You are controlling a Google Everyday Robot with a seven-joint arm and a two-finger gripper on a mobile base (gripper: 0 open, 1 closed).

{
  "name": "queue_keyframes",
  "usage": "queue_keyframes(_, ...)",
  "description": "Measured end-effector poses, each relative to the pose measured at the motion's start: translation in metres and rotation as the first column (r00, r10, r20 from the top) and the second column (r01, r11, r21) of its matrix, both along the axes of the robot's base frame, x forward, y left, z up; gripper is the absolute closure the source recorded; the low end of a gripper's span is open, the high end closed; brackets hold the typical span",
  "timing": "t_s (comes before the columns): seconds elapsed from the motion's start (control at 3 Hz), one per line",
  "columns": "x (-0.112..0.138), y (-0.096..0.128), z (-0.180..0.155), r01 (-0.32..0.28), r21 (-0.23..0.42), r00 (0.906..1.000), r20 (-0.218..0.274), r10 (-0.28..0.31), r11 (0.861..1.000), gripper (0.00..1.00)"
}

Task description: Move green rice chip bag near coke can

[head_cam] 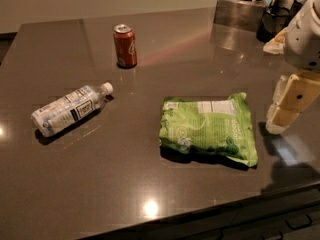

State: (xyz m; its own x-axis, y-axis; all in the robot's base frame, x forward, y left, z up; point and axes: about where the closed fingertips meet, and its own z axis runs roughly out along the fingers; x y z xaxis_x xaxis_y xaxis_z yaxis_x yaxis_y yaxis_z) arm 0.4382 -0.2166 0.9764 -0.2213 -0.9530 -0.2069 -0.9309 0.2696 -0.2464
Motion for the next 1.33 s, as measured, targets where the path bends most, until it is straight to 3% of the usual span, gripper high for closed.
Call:
queue_keyframes(0.33, 0.001, 0.007, -0.005, -0.011, 0.006, 0.9999, 0.003, 0.01, 1.0, 0.0)
queue_keyframes(1.0, 0.004, 0.03, -0.035, -0.002, 0.098, 0.9987, -0.05, 0.007, 0.995, 0.0)
queue_keyframes(1.33, 0.003, 0.047, -0.054, -0.024, 0.115, 0.9967, -0.074, 0.033, 0.993, 0.0)
